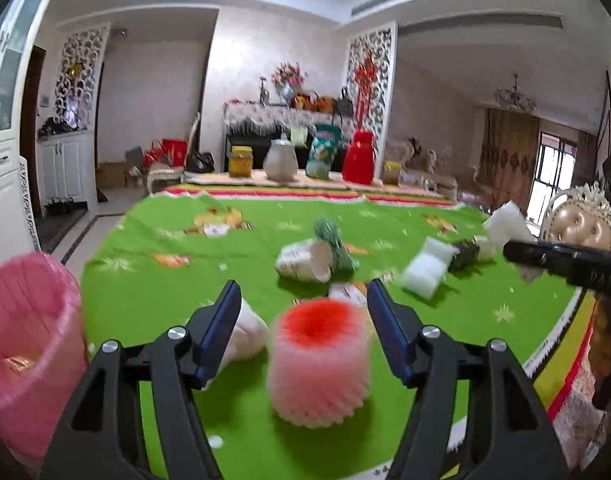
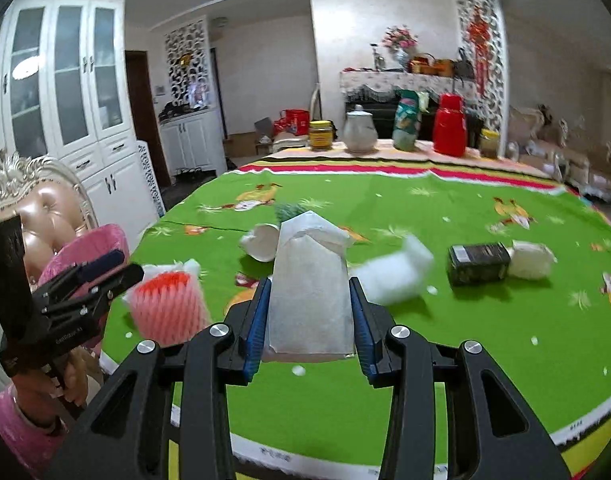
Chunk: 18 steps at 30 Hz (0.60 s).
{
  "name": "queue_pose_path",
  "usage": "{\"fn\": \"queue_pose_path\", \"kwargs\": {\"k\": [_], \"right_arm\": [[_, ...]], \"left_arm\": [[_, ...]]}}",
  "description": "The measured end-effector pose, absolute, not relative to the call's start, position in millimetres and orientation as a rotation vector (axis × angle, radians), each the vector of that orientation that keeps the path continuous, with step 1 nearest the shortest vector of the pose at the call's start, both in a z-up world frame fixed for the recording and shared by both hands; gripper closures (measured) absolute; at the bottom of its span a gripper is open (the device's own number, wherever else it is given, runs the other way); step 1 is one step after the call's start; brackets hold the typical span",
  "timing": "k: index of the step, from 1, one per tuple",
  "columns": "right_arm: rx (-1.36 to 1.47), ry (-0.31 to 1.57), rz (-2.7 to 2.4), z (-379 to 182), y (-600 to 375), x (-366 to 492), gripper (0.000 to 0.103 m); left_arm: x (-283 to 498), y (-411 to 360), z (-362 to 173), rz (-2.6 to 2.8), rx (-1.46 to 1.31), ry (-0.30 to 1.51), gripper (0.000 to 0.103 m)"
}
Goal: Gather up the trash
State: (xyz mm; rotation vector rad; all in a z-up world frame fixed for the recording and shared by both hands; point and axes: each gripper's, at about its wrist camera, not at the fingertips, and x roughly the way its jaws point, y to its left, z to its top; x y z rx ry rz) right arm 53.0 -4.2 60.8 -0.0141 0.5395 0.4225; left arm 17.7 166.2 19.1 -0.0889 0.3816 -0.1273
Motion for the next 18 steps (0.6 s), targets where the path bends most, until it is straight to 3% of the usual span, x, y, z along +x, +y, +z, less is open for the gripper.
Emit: {"fn": "queue_pose_path", "kwargs": {"k": [4, 9, 14, 15, 17, 18], "right_arm": [[0.016, 0.549, 0.433, 51.2, -8.5, 55.2, 0.064], [0.009, 0.560, 0.463, 45.4, 7.7, 56.1, 0.064], [-0.004, 0.578, 0.472, 40.1, 17.5, 59.7, 0.064], [-0.004, 0.579, 0.471, 39.6, 17.2, 59.7, 0.064], [-0.002, 0.582, 0.464, 39.7, 15.4, 59.3, 0.064], [0.000, 0.583, 0.461, 40.0, 14.8, 59.4, 0.064]], "left_arm": [[22.8, 166.3, 5.9, -0.121, -0.085, 0.435, 0.039], [15.5, 173.2, -10.3, -0.181, -0.151, 0.504, 0.020], [24.4, 154.0, -19.8, -0.232, -0.084, 0.555, 0.021], [27.6, 150.3, -22.9, -0.263, -0.094, 0.569, 0.023], [28.8, 144.3, -26.6, -0.282, -0.091, 0.582, 0.059], [29.4, 141.8, -28.0, -0.279, -0.079, 0.589, 0.066]]}}
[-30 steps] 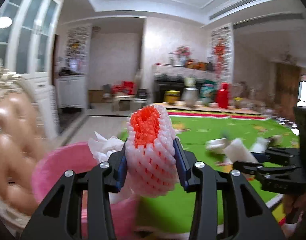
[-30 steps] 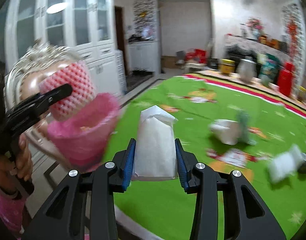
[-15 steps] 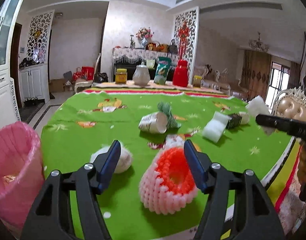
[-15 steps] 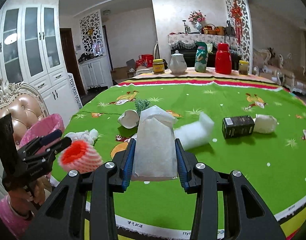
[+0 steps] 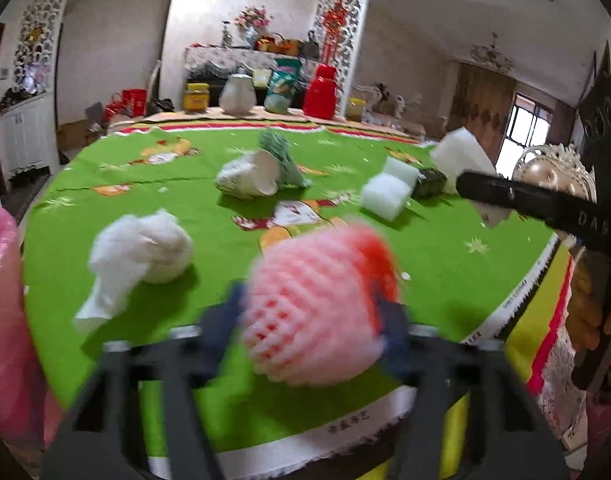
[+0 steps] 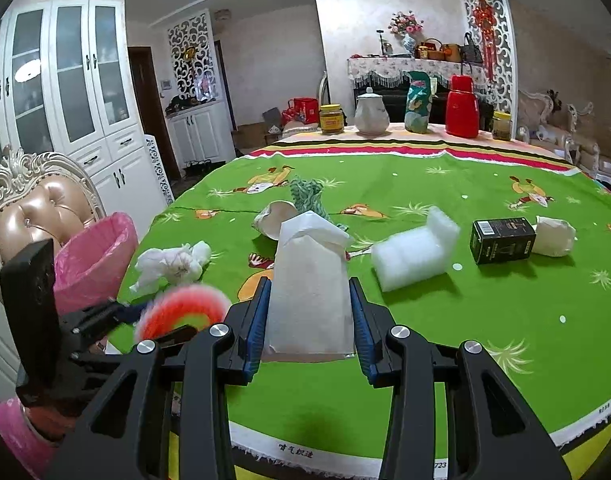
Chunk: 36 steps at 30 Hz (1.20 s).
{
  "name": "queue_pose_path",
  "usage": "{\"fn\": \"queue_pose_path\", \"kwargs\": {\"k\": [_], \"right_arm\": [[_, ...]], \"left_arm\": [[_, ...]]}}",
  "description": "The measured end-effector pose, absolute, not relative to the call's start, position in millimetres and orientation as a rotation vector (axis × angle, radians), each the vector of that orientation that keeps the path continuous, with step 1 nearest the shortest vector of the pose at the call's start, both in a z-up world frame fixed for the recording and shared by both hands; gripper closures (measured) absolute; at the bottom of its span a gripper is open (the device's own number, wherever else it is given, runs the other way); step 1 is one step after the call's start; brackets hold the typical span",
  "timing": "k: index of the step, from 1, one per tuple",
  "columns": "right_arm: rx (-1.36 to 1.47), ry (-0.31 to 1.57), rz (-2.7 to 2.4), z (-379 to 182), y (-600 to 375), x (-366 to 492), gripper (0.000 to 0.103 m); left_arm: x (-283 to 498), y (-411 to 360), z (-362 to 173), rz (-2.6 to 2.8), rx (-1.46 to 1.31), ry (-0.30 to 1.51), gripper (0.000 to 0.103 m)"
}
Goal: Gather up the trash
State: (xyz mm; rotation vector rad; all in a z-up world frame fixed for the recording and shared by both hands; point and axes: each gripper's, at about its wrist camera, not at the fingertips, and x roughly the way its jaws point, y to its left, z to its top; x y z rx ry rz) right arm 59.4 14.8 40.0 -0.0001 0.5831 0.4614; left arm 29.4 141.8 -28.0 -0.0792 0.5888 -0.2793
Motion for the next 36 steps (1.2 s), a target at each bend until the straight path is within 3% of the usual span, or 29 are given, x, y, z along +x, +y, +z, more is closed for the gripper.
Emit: {"fn": "queue_pose_path", "kwargs": {"k": [1, 4, 20, 36], "right_arm": [[0.002, 0.584, 0.459, 40.4, 14.4, 59.7, 0.064], [-0.003, 0.583, 0.468, 41.9, 18.8, 58.6, 0.064], [-0.158, 0.541, 0.745, 62.1, 152.5, 48.4, 0.064], [-0.264, 0.617, 1.062, 50.3, 331.4, 55.3, 0.064]], "left_arm": [[27.9, 141.1, -26.3, -0.267, -0.068, 0.575, 0.076], [17.3, 149.5, -14.8, -0.248, -0.073, 0.521, 0.081], [-37.7, 280.0, 49.2, 0.107, -0.106, 0.376, 0.078], [-74.0, 433.3, 41.3, 0.402, -0.201, 0.430, 0.074]]}}
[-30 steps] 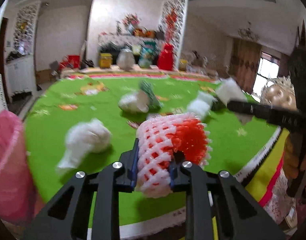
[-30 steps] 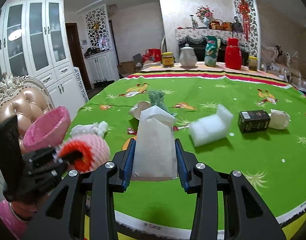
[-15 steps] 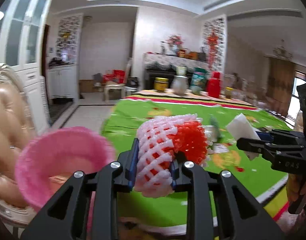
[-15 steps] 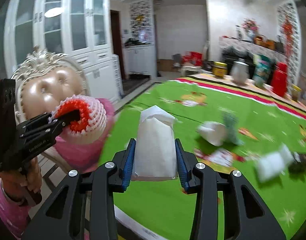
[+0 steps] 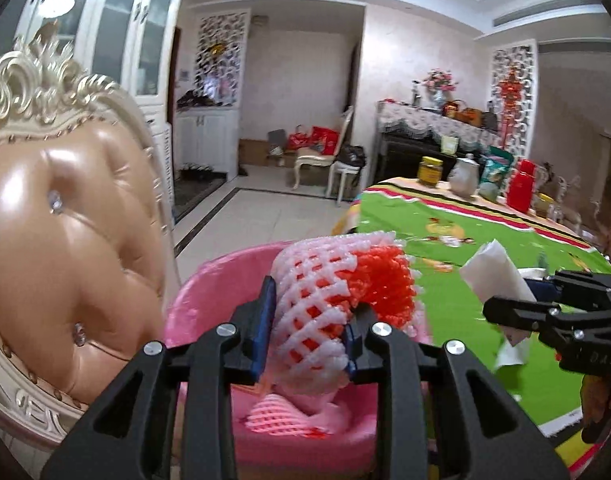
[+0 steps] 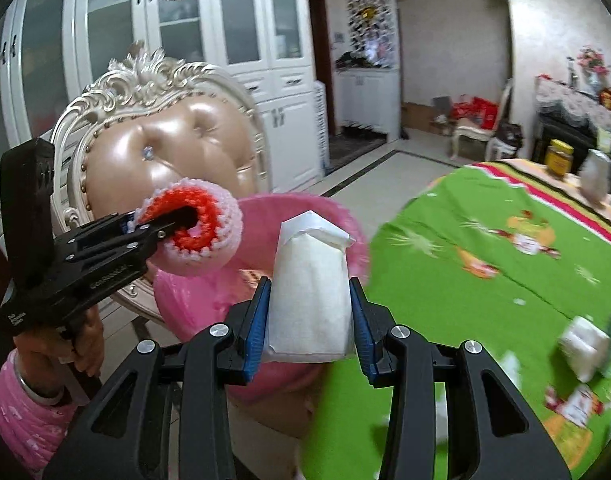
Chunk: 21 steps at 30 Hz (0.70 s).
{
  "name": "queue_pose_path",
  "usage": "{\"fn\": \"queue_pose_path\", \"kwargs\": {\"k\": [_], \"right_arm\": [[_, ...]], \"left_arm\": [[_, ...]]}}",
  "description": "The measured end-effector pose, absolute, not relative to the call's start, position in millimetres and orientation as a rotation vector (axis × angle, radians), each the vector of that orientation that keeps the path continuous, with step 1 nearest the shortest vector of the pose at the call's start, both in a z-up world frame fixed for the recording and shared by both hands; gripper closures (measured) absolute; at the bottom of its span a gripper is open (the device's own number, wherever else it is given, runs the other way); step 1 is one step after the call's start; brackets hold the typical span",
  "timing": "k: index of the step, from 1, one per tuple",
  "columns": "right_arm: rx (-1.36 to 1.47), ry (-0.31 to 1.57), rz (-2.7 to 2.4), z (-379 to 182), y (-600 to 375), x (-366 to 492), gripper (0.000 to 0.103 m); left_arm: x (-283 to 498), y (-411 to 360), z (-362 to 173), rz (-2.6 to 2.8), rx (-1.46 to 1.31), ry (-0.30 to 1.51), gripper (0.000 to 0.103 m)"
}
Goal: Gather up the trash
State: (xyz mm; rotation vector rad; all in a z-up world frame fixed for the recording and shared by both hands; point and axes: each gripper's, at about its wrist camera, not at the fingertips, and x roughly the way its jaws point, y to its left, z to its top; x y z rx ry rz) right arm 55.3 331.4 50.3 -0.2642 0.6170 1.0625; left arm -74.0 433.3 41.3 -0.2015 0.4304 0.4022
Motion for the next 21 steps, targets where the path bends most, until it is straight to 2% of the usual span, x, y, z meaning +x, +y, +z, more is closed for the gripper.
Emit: {"fn": "queue_pose_path", "kwargs": {"k": [4, 6, 7, 8, 9, 12, 15, 21], "right_arm": [[-0.276, 0.651, 1.104, 38.6, 363.6, 61.8, 0.064], [-0.274, 0.664, 1.133, 32.3, 376.6, 66.3, 0.061], [-0.282, 0.670, 1.138, 26.9, 385.5, 70.0, 0.048], [-0.294, 0.675, 1.122, 22.3, 391.7, 71.9, 0.038], [-0.298, 0.679, 1.111, 20.4, 392.9, 73.8, 0.023], [-0.277, 0.693, 1.107, 14.6, 386.7, 77.8, 0.022], [-0.270, 0.691, 1.080, 15.2, 371.2, 77.4, 0.022], [-0.286, 0.649, 1.047, 23.6, 335.0, 66.0, 0.022]], "left_arm": [[-55.8, 462.8, 31.0, 0.430, -0.252, 0.458, 0.067], [-46.3, 474.6, 25.5, 0.441, -0.273, 0.477, 0.050], [-42.8, 479.2, 24.8, 0.444, -0.280, 0.479, 0.033], [-40.8, 483.7, 24.9, 0.447, -0.284, 0.471, 0.022], [-40.3, 486.7, 26.2, 0.462, -0.284, 0.457, 0.020], [-42.6, 489.1, 31.3, 0.480, -0.275, 0.440, 0.015], [-48.3, 483.4, 32.3, 0.511, -0.255, 0.429, 0.005], [-55.3, 471.2, 30.6, 0.529, -0.252, 0.438, 0.005]]}}
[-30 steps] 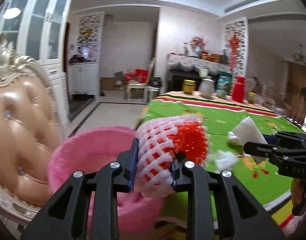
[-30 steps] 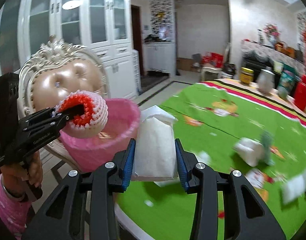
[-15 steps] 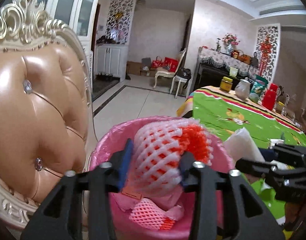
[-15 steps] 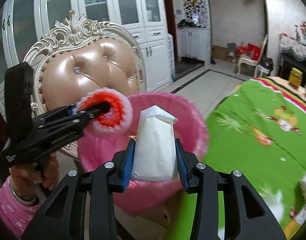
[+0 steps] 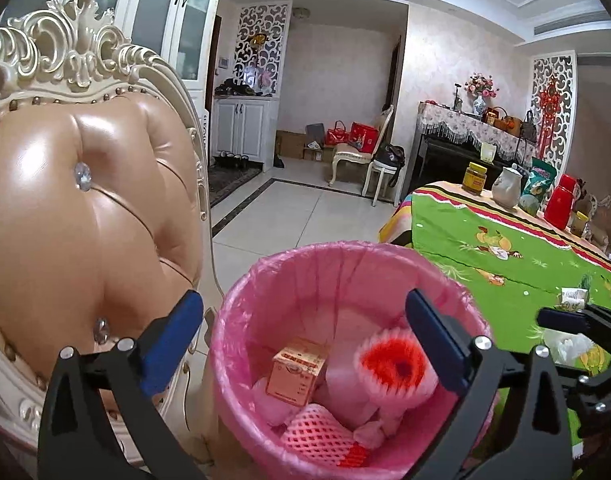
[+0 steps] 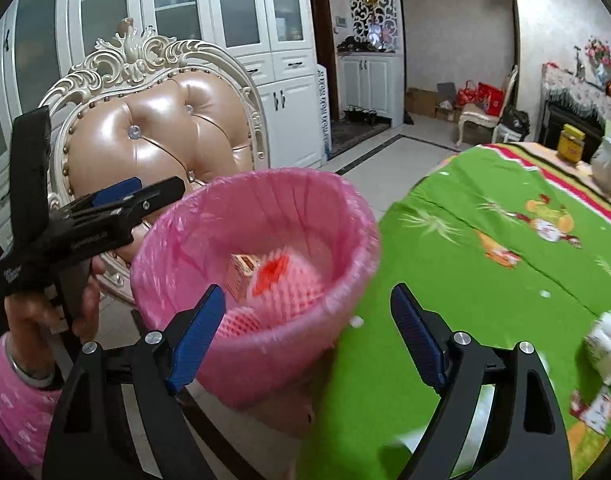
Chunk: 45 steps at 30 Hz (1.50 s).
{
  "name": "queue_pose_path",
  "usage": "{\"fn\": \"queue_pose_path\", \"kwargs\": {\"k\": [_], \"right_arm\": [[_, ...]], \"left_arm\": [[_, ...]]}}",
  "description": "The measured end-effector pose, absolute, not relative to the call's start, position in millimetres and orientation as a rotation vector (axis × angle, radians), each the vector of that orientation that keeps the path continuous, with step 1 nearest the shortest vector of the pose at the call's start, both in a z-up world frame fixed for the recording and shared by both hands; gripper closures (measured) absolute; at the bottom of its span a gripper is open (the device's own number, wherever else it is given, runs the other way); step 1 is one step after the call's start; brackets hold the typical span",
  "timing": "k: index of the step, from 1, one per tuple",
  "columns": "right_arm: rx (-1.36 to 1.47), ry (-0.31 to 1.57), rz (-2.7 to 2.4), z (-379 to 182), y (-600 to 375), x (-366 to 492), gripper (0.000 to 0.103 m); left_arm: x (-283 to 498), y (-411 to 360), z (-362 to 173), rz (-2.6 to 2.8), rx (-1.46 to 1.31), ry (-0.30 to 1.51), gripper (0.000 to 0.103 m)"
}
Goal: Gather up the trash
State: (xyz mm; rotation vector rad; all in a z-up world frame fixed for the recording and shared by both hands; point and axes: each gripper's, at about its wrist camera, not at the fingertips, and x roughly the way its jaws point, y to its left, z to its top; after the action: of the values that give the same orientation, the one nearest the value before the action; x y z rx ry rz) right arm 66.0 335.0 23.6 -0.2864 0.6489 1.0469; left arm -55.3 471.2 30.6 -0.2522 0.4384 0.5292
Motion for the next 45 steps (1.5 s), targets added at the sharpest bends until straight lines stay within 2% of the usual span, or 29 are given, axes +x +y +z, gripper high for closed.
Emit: {"fn": "queue_pose_path", "kwargs": {"k": [5, 11, 23, 33, 40, 42, 44, 45], "right_arm": [[-0.281, 0.603, 0.969, 28.9, 280.6, 59.2, 0.022], [-0.223, 0.599, 0.807, 33.9, 195.2, 75.2, 0.022], [-0.007, 0.737, 0.396, 2.2, 22.9, 133.5, 0.019], [0.064, 0.764, 0.290, -10.0, -5.2, 152.7, 0.019], [0.100, 0.849, 0.232, -20.9, -1.6, 175.7, 0.017], [0.117, 0.873, 0.203, -23.4, -0.6, 183.3, 0.017], [0.139, 0.883, 0.185, -24.5, 3.0, 192.3, 0.017], [0.144, 0.885, 0.170, -25.0, 5.2, 197.6, 0.017]], "left_arm": [[-50.5, 441.0, 34.3, 0.458, -0.260, 0.426, 0.005], [-22.7, 366.7, 38.5, 0.295, -0.226, 0.432, 0.005], [68.6, 242.5, -7.6, 0.065, -0.138, 0.658, 0.005], [104.8, 222.8, -17.6, 0.040, -0.128, 0.723, 0.005], [116.8, 222.1, -25.3, 0.052, -0.133, 0.779, 0.006], [120.1, 221.8, -29.3, 0.042, -0.135, 0.804, 0.019], [124.4, 218.1, -35.6, 0.008, -0.131, 0.839, 0.054], [124.0, 214.4, -35.1, 0.003, -0.109, 0.829, 0.059]]}}
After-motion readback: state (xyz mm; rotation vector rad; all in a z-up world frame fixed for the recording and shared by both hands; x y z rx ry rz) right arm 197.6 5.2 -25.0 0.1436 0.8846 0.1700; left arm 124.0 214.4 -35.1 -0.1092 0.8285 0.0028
